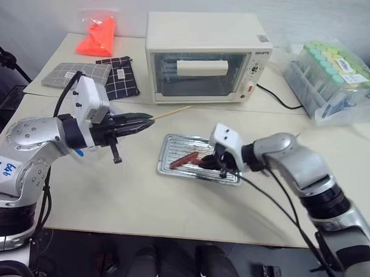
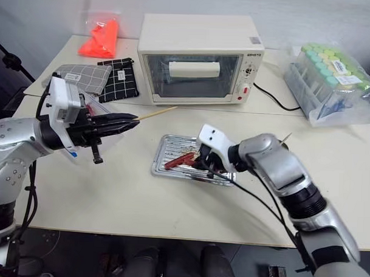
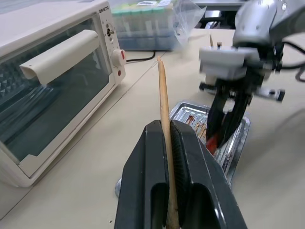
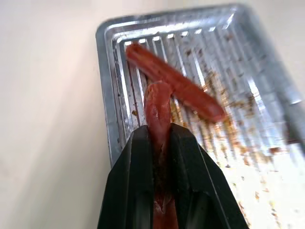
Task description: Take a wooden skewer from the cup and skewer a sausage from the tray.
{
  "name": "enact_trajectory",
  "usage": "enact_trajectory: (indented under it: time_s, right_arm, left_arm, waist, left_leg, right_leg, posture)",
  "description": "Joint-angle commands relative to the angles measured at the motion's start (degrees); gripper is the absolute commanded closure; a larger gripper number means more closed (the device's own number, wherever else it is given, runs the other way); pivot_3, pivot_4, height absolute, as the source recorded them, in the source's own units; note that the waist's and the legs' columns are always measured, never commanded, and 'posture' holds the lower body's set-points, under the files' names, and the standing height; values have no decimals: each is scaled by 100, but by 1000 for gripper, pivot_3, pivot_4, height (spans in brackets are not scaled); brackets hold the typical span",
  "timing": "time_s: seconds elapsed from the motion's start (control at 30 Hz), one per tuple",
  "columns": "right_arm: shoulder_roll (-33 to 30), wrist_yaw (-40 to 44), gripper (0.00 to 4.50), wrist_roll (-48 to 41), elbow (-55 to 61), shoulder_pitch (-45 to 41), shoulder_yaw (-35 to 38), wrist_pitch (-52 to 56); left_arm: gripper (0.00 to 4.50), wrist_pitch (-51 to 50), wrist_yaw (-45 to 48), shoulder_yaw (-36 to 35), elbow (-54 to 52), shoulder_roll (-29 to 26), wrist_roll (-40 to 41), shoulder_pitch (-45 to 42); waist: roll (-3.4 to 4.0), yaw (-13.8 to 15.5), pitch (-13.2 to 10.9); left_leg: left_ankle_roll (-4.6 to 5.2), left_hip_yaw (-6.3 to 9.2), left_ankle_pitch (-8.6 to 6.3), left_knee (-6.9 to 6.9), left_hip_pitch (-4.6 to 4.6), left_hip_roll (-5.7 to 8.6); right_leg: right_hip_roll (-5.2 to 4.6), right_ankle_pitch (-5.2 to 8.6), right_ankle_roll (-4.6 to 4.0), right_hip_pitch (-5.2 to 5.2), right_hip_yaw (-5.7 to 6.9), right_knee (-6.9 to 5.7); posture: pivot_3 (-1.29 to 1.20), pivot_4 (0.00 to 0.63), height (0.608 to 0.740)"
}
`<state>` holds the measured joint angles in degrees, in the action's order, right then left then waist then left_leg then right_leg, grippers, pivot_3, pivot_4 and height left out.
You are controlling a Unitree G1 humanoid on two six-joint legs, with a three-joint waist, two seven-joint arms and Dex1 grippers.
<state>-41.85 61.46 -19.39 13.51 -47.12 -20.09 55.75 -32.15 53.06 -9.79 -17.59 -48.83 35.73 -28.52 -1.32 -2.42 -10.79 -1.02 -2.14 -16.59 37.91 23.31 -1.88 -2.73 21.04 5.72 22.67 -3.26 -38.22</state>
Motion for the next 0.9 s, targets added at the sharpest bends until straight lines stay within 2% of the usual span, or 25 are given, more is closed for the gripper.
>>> enact_trajectory:
  time_s: [0.03, 0.17, 0.27, 0.63, 0.9]
  right_arm:
    - [-606, 718, 4269, -480, 428, -405, 346, 269]
    - [-1353, 1437, 4269, -787, 640, -616, 445, 230]
    - [-1596, 1624, 4269, -890, 712, -674, 491, 216]
    - [-1380, 1255, 4269, -1314, 800, -926, 652, 802]
    - [-1335, 1069, 4269, -1482, 759, -1105, 661, 1030]
  left_arm:
    - [4500, 283, 748, 141, 236, -351, -112, -248]
    - [4500, 358, 1711, 427, 412, -790, -99, -407]
    - [4500, 477, 2079, 602, 470, -863, -146, -531]
    - [4500, 701, 2156, 1212, 742, -104, -457, -1193]
    - [4500, 839, 2263, 1311, 880, 121, -660, -1270]
  waist:
    - [1, 1, 0]
    - [1, -3, 0]
    - [2, -12, -1]
    - [2, -17, -2]
    - [2, -20, -2]
  left_leg:
    - [5, 0, -4, 0, -1, 0]
    - [12, 0, -8, -6, 2, 0]
    - [15, -4, -13, -8, 2, -1]
    - [18, -6, -14, 7, 3, -2]
    - [18, -5, -14, 10, 6, -2]
  right_leg:
    - [0, 0, 0, -1, 1, 8]
    - [-1, 0, 0, -1, 0, 23]
    - [0, 0, -1, -1, -2, 27]
    - [2, 0, -1, 1, -7, 11]
    - [1, 0, -1, 5, -8, -19]
  posture:
    - [0, 150, 740]
    - [0, 150, 740]
    - [0, 150, 740]
    - [0, 150, 740]
    - [0, 150, 740]
